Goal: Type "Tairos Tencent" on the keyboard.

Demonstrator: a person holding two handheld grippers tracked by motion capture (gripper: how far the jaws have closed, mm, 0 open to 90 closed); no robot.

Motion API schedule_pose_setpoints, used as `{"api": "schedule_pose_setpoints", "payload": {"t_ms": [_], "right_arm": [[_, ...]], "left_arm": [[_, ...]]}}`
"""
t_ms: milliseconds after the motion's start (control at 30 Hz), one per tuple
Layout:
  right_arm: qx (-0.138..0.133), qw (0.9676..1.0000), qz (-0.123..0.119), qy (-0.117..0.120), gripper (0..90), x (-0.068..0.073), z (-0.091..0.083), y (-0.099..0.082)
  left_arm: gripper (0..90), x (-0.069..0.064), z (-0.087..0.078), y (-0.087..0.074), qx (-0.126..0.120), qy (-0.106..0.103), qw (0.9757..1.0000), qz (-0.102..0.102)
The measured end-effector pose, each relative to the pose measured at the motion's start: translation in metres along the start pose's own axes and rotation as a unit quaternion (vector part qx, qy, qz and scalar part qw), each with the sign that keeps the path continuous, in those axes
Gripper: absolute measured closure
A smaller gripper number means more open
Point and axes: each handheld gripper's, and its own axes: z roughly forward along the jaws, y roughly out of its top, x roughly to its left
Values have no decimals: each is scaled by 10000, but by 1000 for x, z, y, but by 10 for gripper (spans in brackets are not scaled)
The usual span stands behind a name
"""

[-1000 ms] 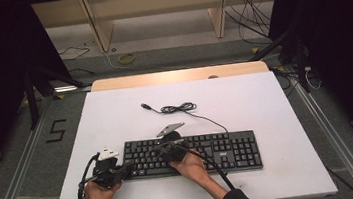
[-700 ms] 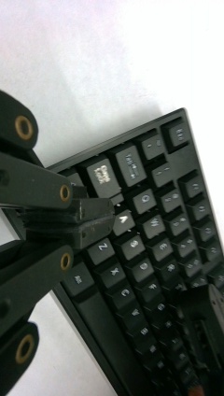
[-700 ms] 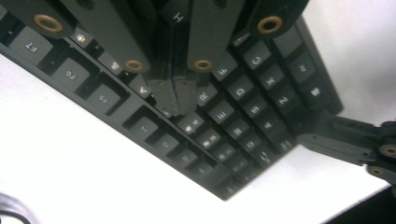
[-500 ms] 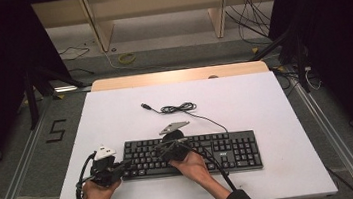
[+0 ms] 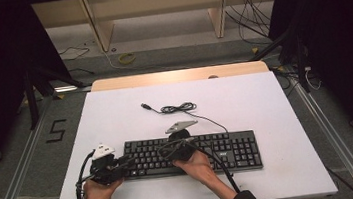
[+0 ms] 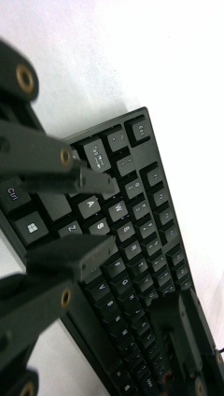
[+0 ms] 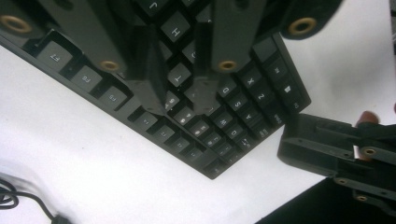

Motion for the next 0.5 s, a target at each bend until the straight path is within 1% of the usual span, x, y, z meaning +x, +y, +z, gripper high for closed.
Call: {"api": "schedule_pose_setpoints", "payload": {"t_ms": [167, 300, 500], "right_arm": [[-41, 10000, -13, 69, 621, -2, -8, -2], [-113, 9998, -38, 127, 548, -3, -14, -4], [-130, 9997, 5, 184, 480, -6, -22, -9]], "left_arm": [[545, 0, 1, 3, -49, 14, 10000, -68], [487, -1, 2, 5, -98, -12, 9999, -120], [412, -2, 3, 9, -167, -58, 9997, -159]]}}
